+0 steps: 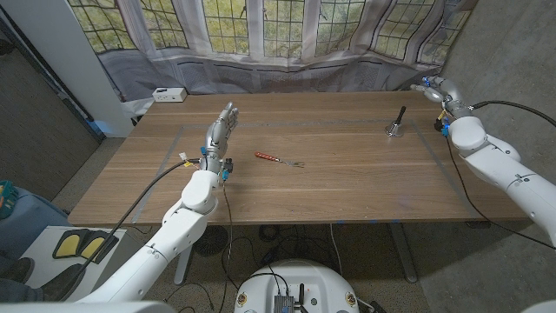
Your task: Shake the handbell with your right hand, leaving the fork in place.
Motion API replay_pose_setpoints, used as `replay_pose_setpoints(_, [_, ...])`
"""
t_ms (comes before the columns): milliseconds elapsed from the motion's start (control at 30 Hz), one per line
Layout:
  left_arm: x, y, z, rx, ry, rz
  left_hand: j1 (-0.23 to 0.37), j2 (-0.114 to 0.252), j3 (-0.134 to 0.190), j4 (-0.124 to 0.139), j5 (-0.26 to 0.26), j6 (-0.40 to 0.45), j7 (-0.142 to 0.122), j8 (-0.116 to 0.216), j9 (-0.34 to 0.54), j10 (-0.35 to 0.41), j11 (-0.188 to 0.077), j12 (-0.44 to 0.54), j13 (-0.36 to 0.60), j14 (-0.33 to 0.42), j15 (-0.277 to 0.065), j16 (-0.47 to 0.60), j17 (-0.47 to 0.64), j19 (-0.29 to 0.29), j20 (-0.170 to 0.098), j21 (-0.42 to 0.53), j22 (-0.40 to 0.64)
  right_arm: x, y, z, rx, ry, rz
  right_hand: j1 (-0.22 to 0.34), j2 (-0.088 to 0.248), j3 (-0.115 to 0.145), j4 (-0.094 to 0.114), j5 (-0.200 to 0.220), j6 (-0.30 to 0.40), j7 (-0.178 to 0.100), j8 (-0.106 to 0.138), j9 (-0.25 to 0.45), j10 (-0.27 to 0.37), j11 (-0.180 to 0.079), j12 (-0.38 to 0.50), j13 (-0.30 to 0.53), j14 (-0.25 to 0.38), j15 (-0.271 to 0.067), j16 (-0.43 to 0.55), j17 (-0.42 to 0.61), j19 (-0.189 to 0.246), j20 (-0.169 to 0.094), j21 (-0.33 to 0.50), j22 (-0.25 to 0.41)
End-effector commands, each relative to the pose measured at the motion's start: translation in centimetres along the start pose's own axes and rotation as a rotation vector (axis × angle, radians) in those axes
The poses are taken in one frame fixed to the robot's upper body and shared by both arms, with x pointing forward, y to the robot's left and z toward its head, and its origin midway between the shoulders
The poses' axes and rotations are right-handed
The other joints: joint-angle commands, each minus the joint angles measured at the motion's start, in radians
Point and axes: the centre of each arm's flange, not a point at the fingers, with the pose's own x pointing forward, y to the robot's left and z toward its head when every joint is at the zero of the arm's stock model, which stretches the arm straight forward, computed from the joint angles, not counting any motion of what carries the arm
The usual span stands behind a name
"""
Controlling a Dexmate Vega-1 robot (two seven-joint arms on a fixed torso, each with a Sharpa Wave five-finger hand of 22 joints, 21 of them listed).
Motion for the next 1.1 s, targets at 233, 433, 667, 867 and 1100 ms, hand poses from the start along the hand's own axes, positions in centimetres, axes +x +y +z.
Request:
replay_pose_setpoints(233, [-0.4, 0.4, 0.0, -0.005, -0.004, 0.007, 0.004, 0.005, 0.005, -0.003, -0.001, 0.015, 0.0, 0.005, 0.001, 0.011, -0.003, 0.003, 0.001, 0.004, -0.007, 0.005, 0.003, -0.003, 0.006, 0.007, 0.002, 0.8, 0.1, 2.1, -0.253, 0.065, 0.086, 0.088, -0.016, 0.031, 0.001, 0.01, -0.021, 0.013, -0.004, 0.002, -0.02, 0.01, -0.015, 0.003, 0.021, -0.003, 0.002, 0.001, 0.037, -0.007, 0.01, 0.0])
replay_pose_setpoints(433, [-0.4, 0.5, 0.1, -0.003, -0.014, -0.001, 0.003, 0.005, 0.005, -0.003, -0.001, 0.019, 0.001, 0.006, 0.001, 0.01, -0.002, 0.002, 0.001, 0.001, -0.009, 0.003, 0.003, -0.007, 0.009, 0.006, 0.003, 1.3, 0.0, 2.6, -0.28, 0.102, 0.152, 0.133, -0.017, 0.04, 0.008, 0.01, 0.02, 0.023, 0.012, 0.004, -0.004, 0.006, -0.007, 0.005, 0.057, -0.006, 0.017, 0.009, 0.076, -0.011, 0.019, 0.0])
replay_pose_setpoints(667, [-0.6, 0.6, -0.1, -0.026, -0.017, -0.014, 0.003, 0.005, 0.005, -0.003, -0.001, 0.018, 0.001, 0.004, 0.001, 0.01, -0.004, 0.001, 0.001, 0.0, -0.01, 0.003, 0.003, -0.008, 0.01, 0.006, 0.003, 1.5, 0.2, 3.4, -0.341, 0.125, 0.207, 0.165, -0.02, 0.042, 0.014, 0.01, 0.014, 0.05, 0.006, 0.008, 0.006, 0.017, -0.001, 0.009, 0.086, 0.001, 0.03, 0.018, 0.126, -0.015, 0.029, 0.0])
replay_pose_setpoints(867, [-0.7, 0.6, -0.2, -0.037, -0.015, -0.028, 0.004, 0.004, 0.005, -0.004, -0.002, 0.013, 0.0, 0.002, 0.001, 0.005, 0.0, -0.002, 0.002, -0.002, -0.009, 0.002, 0.003, -0.011, 0.011, 0.005, 0.002, 1.7, 0.5, 4.3, -0.407, 0.136, 0.242, 0.174, -0.021, 0.04, 0.021, 0.009, -0.004, 0.076, -0.001, 0.01, 0.007, 0.042, -0.002, 0.009, 0.105, 0.025, 0.04, 0.027, 0.162, -0.012, 0.036, 0.0])
replay_pose_setpoints(1100, [-1.0, 0.6, -0.2, -0.041, -0.013, -0.032, 0.005, 0.002, 0.005, -0.006, -0.002, 0.014, 0.0, 0.001, 0.001, 0.004, -0.004, -0.003, 0.002, -0.003, -0.008, 0.002, 0.002, -0.014, 0.012, 0.005, 0.002, 2.0, 0.9, 5.1, -0.462, 0.14, 0.267, 0.188, -0.022, 0.043, 0.018, 0.01, -0.01, 0.066, -0.002, 0.011, 0.006, 0.035, -0.003, 0.009, 0.112, 0.013, 0.044, 0.031, 0.171, -0.018, 0.035, 0.0])
